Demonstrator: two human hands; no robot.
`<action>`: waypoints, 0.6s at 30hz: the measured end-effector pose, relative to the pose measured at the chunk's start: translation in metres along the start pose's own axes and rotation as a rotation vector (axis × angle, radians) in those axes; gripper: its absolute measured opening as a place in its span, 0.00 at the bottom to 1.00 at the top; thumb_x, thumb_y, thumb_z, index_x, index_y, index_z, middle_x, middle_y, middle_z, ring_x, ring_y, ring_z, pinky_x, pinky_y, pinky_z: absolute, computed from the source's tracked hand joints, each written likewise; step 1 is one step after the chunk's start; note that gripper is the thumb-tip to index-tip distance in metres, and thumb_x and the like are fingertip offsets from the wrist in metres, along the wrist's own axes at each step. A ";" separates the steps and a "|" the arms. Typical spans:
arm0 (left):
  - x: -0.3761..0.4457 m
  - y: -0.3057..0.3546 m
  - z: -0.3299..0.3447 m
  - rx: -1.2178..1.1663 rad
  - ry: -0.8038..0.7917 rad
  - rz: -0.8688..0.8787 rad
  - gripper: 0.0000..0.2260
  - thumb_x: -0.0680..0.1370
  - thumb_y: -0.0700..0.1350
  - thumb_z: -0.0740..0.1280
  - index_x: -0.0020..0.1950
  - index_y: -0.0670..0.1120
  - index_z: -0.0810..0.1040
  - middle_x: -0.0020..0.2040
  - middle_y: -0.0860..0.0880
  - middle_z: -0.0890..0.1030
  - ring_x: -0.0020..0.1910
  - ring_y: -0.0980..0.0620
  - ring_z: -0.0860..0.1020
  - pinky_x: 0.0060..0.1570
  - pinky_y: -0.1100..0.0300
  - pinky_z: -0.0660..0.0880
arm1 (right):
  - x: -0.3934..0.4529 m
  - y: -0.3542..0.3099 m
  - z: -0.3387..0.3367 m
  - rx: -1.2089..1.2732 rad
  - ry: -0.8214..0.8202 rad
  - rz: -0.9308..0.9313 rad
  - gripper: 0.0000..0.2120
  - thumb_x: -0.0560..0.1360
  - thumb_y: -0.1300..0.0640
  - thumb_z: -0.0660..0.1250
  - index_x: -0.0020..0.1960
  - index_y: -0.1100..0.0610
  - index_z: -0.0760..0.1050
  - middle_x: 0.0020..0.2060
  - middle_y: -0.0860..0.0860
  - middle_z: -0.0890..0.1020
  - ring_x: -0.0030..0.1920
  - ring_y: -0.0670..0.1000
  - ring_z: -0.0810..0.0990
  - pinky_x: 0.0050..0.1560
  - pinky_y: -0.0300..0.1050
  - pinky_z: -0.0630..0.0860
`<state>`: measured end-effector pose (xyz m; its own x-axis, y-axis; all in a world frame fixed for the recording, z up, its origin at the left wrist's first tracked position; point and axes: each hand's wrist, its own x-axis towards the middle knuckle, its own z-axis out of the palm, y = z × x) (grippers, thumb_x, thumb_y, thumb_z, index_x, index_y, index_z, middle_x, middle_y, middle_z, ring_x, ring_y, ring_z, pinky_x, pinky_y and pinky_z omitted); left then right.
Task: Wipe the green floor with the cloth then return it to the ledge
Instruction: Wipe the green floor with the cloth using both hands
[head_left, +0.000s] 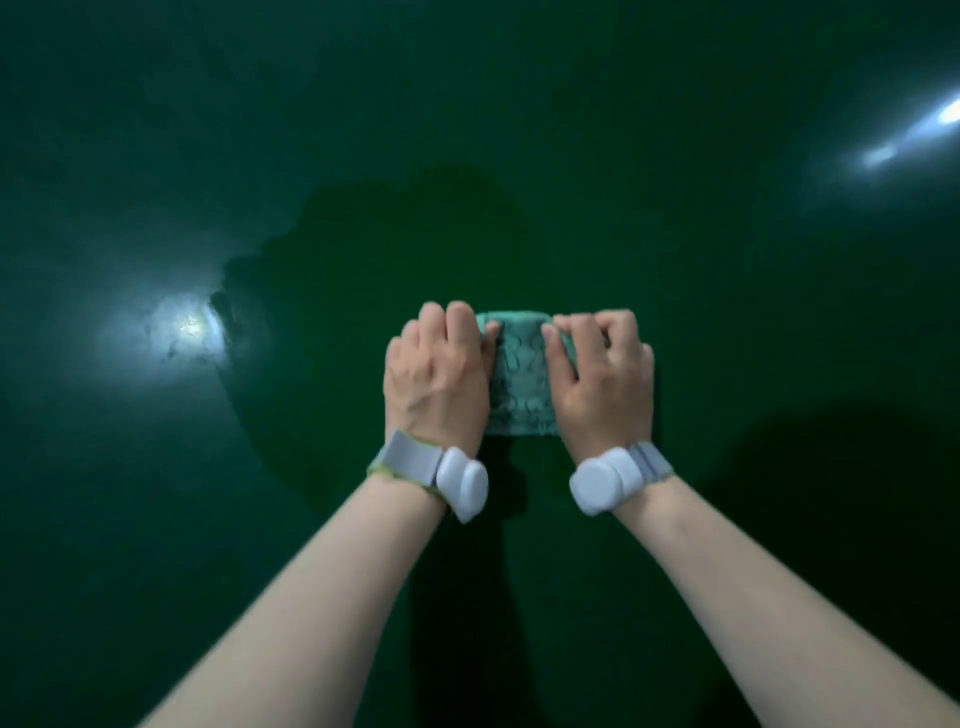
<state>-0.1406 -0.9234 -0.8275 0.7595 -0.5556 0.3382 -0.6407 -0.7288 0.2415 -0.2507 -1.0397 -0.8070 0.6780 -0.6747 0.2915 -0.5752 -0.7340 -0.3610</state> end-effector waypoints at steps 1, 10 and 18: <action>-0.014 0.006 -0.008 -0.009 -0.025 0.002 0.13 0.86 0.51 0.63 0.49 0.44 0.69 0.41 0.42 0.73 0.37 0.40 0.72 0.38 0.45 0.69 | -0.014 0.003 -0.007 -0.005 -0.006 0.001 0.08 0.83 0.51 0.69 0.53 0.56 0.82 0.48 0.56 0.77 0.45 0.57 0.79 0.47 0.55 0.74; 0.004 0.005 -0.006 0.045 -0.001 -0.006 0.12 0.85 0.51 0.65 0.47 0.44 0.72 0.40 0.44 0.74 0.36 0.41 0.73 0.37 0.47 0.68 | 0.017 0.003 -0.003 -0.051 -0.048 -0.113 0.10 0.83 0.50 0.66 0.51 0.56 0.80 0.47 0.56 0.77 0.44 0.58 0.77 0.46 0.55 0.73; 0.141 -0.071 0.016 0.140 0.008 0.030 0.17 0.80 0.54 0.58 0.51 0.40 0.75 0.41 0.40 0.78 0.34 0.38 0.79 0.34 0.49 0.73 | 0.149 -0.064 0.053 -0.136 -0.156 -0.210 0.15 0.85 0.46 0.59 0.58 0.57 0.76 0.52 0.58 0.77 0.48 0.61 0.79 0.53 0.55 0.73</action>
<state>0.0132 -0.9566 -0.8118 0.7390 -0.5751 0.3509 -0.6406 -0.7611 0.1017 -0.0883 -1.0888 -0.7876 0.8449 -0.4944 0.2043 -0.4635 -0.8672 -0.1819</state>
